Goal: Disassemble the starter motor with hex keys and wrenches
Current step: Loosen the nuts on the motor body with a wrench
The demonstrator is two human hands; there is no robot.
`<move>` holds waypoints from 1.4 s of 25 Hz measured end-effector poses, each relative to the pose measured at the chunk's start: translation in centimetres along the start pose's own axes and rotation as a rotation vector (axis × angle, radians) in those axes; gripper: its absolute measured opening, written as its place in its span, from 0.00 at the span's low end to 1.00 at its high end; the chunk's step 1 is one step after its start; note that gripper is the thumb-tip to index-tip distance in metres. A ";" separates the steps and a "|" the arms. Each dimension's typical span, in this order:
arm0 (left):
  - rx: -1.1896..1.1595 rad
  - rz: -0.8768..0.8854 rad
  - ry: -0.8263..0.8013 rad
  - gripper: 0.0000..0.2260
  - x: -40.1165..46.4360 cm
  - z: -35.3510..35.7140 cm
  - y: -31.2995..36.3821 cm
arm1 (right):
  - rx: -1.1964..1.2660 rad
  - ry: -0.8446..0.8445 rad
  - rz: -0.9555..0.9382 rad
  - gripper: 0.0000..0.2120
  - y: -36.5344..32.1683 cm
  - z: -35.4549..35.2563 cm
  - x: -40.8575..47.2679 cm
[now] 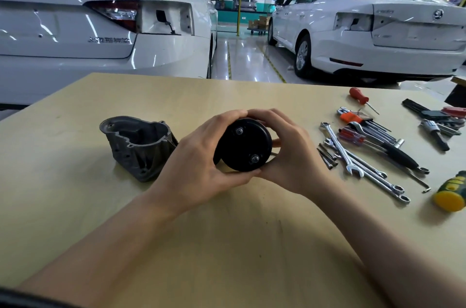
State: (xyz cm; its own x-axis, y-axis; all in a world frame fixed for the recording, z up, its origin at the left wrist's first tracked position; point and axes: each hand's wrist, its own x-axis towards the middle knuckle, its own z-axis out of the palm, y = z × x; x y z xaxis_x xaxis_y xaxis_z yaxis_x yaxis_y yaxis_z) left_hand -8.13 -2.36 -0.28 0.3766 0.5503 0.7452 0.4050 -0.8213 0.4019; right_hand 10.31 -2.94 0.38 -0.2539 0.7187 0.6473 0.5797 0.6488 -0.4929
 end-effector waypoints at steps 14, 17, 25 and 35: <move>0.062 0.006 -0.128 0.34 -0.2 -0.2 -1.2 | -0.755 -0.259 0.826 0.02 6.0 -7.8 -0.2; 0.067 0.006 -0.128 0.34 -0.2 -0.2 -1.2 | -0.712 -0.249 0.987 0.04 7.2 -9.9 -0.9; 0.049 -0.008 -0.142 0.34 -0.2 -0.2 -1.4 | -0.353 -0.139 1.084 0.05 7.2 -10.9 -1.0; 0.037 -0.028 -0.155 0.34 -0.3 -0.3 -1.5 | -0.505 -0.257 1.151 0.10 6.6 -11.7 -0.9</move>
State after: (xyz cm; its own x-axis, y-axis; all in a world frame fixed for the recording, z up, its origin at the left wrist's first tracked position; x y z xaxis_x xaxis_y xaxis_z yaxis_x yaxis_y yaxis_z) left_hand -9.09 -1.37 -0.92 0.4877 0.5922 0.6414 0.4467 -0.8006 0.3995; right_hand 23.45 -2.26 3.37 0.4780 0.8635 -0.1608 0.7775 -0.5011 -0.3799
